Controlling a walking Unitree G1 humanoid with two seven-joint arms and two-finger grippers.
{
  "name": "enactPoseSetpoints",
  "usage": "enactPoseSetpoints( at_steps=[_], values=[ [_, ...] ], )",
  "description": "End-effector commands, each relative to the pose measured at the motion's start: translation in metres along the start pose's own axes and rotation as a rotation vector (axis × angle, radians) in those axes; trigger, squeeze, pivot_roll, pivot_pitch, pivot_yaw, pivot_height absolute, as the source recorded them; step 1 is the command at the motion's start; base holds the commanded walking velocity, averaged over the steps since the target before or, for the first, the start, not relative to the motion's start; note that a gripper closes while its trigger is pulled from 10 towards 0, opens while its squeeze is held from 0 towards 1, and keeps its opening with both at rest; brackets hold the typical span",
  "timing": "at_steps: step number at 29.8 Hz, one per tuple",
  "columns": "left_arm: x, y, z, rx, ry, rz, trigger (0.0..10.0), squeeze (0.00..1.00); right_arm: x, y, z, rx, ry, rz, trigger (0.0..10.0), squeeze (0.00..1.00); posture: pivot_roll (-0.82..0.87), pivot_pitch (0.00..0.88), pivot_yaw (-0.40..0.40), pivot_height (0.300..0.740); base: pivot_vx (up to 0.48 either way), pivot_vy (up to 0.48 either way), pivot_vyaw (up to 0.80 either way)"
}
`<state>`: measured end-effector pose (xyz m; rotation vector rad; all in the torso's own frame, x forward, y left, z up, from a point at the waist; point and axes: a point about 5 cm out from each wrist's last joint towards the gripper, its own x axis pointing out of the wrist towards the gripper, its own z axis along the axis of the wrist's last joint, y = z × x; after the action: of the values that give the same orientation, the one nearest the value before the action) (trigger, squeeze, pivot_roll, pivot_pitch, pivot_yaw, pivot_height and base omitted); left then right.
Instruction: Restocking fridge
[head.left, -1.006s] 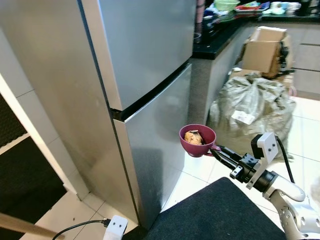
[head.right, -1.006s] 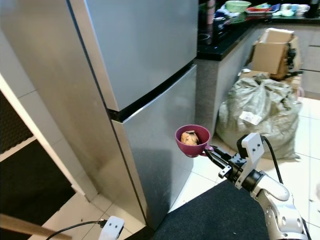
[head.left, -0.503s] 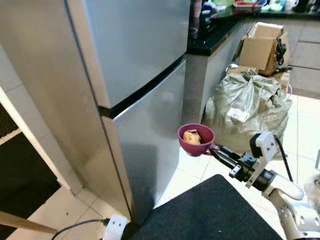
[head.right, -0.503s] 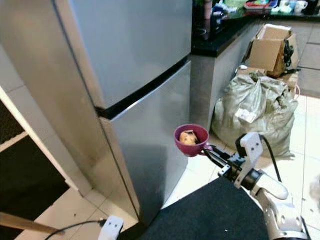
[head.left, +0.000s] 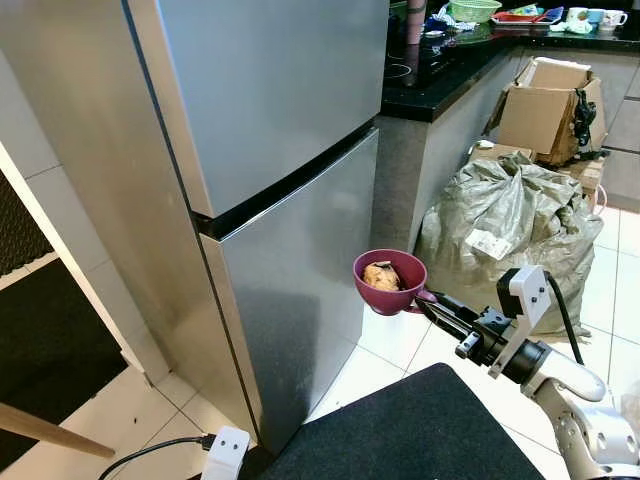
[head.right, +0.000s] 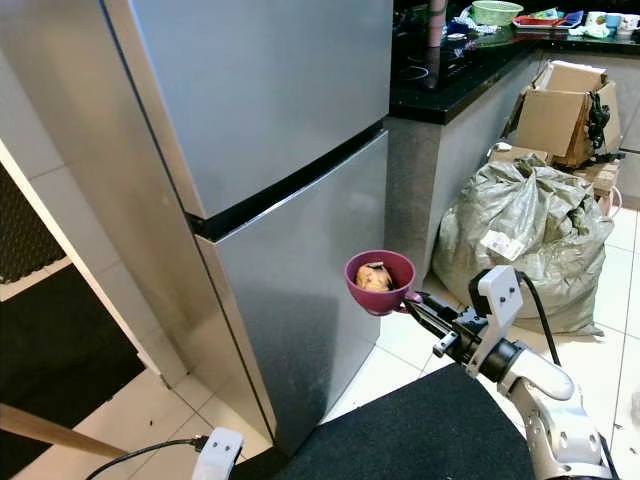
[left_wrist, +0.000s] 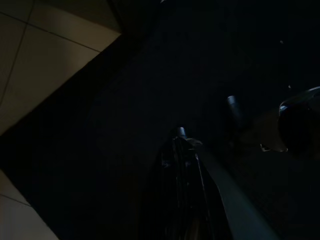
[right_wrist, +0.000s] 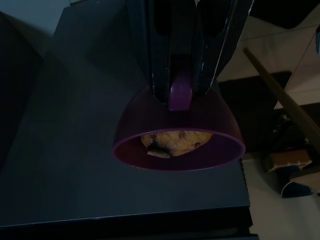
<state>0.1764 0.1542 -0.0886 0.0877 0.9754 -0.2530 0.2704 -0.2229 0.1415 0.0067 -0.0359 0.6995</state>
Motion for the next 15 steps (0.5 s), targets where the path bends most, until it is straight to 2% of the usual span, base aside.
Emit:
enactPoseSetpoints(
  at_steps=[1, 5, 8, 10, 13, 14, 15],
  values=[
    [-0.001, 0.007, 0.000, -0.013, -0.006, 0.026, 10.0, 0.00, 0.003, 0.000, 0.005, -0.011, -0.026, 0.010, 10.0, 0.00, -0.18, 0.000, 0.053, 0.740, 0.000, -0.472, 0.00],
    [-0.001, 0.009, 0.002, -0.016, -0.015, 0.036, 10.0, 0.00, 0.003, 0.000, 0.005, -0.012, -0.026, 0.010, 10.0, 0.00, -0.18, 0.000, 0.053, 0.740, 0.000, -0.469, 0.00],
    [-0.001, 0.015, 0.009, -0.031, -0.042, 0.074, 10.0, 0.00, 0.004, 0.000, 0.006, -0.016, -0.025, 0.012, 10.0, 0.00, -0.18, 0.000, 0.053, 0.740, 0.000, 0.000, 0.00],
    [-0.001, 0.022, 0.022, -0.064, -0.096, 0.111, 10.0, 0.00, 0.005, 0.000, 0.006, -0.019, -0.025, 0.015, 10.0, 0.00, -0.17, 0.000, 0.049, 0.740, 0.000, 0.000, 0.00],
    [-0.002, 0.027, 0.031, -0.082, -0.133, 0.123, 10.0, 0.00, 0.005, 0.000, 0.006, -0.020, -0.024, 0.018, 10.0, 0.00, -0.17, 0.000, 0.049, 0.740, 0.000, 0.000, 0.00],
    [-0.002, 0.032, 0.042, -0.105, -0.179, 0.132, 10.0, 0.00, 0.006, 0.000, 0.006, -0.022, -0.024, 0.020, 10.0, 0.00, -0.17, 0.000, 0.047, 0.740, 0.000, 0.000, 0.00],
    [-0.004, 0.038, 0.052, -0.125, -0.224, 0.143, 10.0, 1.00, 0.006, 0.000, 0.007, -0.023, -0.023, 0.022, 10.0, 0.00, -0.17, 0.000, 0.047, 0.740, 0.000, 0.000, 0.00]
  ],
)
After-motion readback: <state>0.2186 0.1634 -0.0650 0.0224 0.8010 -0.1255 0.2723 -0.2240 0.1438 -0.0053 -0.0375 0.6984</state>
